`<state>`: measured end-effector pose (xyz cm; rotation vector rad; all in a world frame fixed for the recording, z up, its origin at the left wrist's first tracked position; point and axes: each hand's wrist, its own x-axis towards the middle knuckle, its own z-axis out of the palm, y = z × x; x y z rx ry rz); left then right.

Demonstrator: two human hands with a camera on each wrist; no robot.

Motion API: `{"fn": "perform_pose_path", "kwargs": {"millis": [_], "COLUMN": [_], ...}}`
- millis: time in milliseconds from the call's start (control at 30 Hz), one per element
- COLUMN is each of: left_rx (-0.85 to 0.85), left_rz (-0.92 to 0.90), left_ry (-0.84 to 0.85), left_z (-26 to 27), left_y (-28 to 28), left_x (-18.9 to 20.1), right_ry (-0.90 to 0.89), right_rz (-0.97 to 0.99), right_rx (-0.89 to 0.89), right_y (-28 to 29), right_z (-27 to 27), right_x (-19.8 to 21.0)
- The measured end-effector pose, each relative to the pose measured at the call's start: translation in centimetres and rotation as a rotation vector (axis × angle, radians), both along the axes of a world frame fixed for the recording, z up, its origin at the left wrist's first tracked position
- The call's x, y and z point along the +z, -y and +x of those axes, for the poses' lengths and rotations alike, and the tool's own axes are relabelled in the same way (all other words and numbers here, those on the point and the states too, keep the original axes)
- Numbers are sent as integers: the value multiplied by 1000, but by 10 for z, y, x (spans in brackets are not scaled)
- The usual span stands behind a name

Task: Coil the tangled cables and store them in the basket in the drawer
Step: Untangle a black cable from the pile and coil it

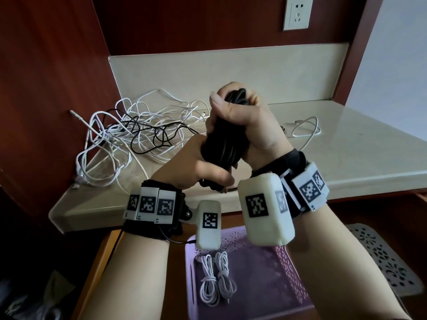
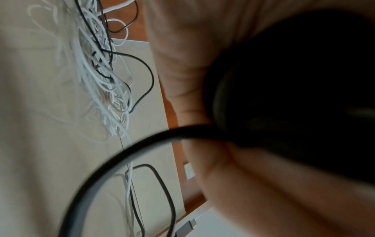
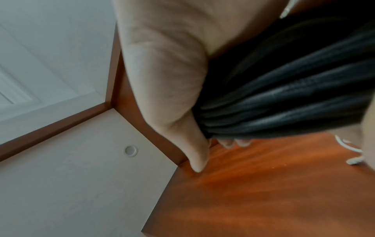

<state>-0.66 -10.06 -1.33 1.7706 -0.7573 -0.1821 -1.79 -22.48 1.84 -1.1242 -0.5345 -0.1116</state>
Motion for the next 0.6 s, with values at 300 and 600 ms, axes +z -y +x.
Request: {"fn": "perform_pose_path", "kwargs": {"millis": [300, 600], "left_rx": [27, 272], "left_rz": [74, 47], "left_ry": [13, 210], "left_z": [-1, 3], "left_y": [-3, 16], "left_x": [3, 7], "right_ry": [-128, 150], "right_rz": [-1, -123], "right_rx": [-153, -434], "right_y": [-4, 0], "right_z": [1, 6], "right_x": [5, 2]}}
